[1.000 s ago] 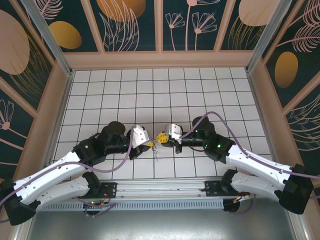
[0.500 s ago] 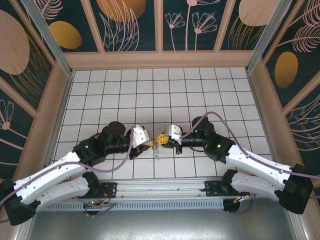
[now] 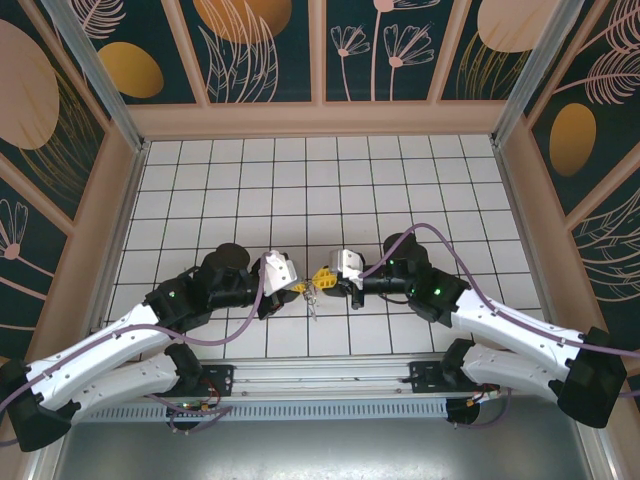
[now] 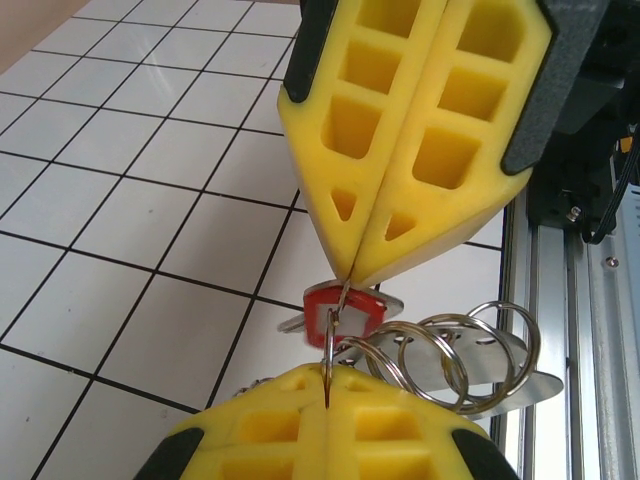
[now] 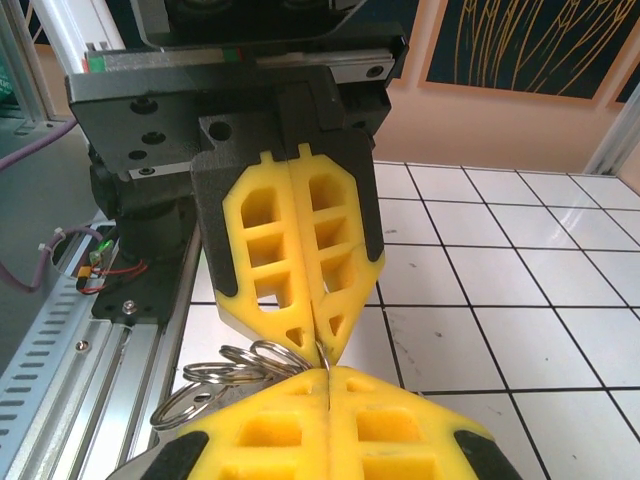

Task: Put the keys on the keyring

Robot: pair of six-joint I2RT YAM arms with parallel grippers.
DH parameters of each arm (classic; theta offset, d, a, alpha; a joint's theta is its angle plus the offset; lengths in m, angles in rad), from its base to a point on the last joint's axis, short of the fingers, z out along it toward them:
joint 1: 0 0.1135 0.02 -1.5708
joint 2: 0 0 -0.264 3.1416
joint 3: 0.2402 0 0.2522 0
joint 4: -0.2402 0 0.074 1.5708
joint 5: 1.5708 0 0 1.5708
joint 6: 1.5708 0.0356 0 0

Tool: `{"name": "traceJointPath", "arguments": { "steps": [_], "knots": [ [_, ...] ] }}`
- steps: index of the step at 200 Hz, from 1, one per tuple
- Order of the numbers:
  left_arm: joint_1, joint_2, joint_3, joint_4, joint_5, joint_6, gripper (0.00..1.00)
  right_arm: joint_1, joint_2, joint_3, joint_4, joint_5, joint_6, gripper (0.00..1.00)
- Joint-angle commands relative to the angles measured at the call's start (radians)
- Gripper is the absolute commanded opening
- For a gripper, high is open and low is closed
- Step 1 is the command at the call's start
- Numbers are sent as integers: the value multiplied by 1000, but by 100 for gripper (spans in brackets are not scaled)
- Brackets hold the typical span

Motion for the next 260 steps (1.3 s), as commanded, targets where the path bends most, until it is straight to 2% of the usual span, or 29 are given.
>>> {"name": "traceJointPath", "arguments": {
  "steps": [1,260],
  "knots": [
    [3,-16,-6,0,2,12,0,8,6,19,28,-1,1,0],
    [2,-17,-7,-2,-2,15,0,12,27,9,78,-1,-9,0]
  ]
}}
